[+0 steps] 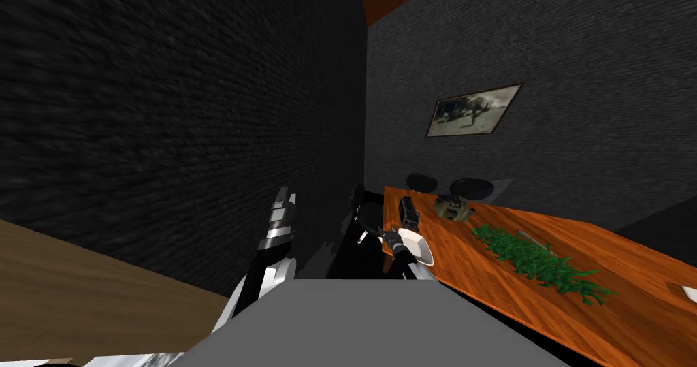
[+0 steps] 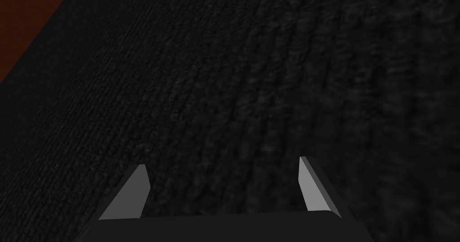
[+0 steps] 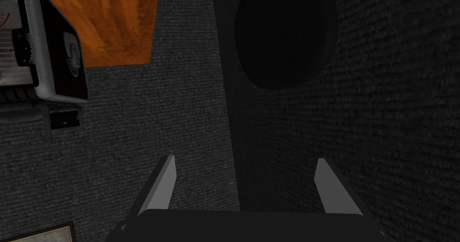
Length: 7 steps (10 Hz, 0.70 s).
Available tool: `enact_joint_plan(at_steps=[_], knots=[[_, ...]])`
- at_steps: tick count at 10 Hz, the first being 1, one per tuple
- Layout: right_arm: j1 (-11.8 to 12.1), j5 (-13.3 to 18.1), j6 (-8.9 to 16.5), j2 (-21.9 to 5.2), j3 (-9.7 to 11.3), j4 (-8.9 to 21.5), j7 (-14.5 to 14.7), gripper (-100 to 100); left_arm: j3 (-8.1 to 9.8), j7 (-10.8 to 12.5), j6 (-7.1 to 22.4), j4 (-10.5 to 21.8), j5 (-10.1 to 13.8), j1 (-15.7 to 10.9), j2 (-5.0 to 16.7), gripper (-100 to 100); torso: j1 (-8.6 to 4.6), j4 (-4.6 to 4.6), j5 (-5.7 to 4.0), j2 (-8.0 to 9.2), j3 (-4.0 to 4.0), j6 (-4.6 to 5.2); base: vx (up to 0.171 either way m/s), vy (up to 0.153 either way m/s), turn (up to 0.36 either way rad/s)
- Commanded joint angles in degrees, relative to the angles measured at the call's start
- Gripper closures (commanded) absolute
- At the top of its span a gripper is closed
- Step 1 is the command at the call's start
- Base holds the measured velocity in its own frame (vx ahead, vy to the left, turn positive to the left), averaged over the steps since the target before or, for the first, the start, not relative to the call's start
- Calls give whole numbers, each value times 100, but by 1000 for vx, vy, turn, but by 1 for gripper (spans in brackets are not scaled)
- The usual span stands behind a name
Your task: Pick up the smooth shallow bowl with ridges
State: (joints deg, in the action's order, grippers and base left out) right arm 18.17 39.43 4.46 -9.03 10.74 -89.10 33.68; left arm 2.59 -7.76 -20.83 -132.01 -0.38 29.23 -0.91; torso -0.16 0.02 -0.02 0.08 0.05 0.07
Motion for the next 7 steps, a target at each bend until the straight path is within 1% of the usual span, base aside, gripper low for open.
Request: enact_joint_plan(at_steps=[1,2,3,4,5,6,7], knots=[[-60,286,286,33,63,286,142,-100,0,0,0,0,0,0,0,0,0,0,0,0,0,0,-23,-23,158],[-60,365,294,33,63,367,142,-100,0,0,0,0,0,-1,0,0,1,0,0,1,1,-3,-19,-22,96],[-136,581,491,50,95,629,249,-100,0,0,0,0,0,0,0,0,2,0,0,-2,-1,-1,-22,-26,207],[-136,627,497,50,95,673,249,-100,0,0,0,0,0,-1,0,0,1,0,0,-1,0,-4,-19,-28,99],[-213,793,695,63,124,845,346,-100,0,0,0,0,0,0,0,0,0,0,0,-2,-1,0,-24,-24,201],[-213,884,695,63,124,963,346,-100,0,0,0,0,0,-1,0,0,1,0,0,0,0,-3,-19,-25,83],[-213,884,695,63,124,981,346,-100,0,0,0,0,0,0,0,0,0,0,0,-1,-1,1,-7,-13,-32]])
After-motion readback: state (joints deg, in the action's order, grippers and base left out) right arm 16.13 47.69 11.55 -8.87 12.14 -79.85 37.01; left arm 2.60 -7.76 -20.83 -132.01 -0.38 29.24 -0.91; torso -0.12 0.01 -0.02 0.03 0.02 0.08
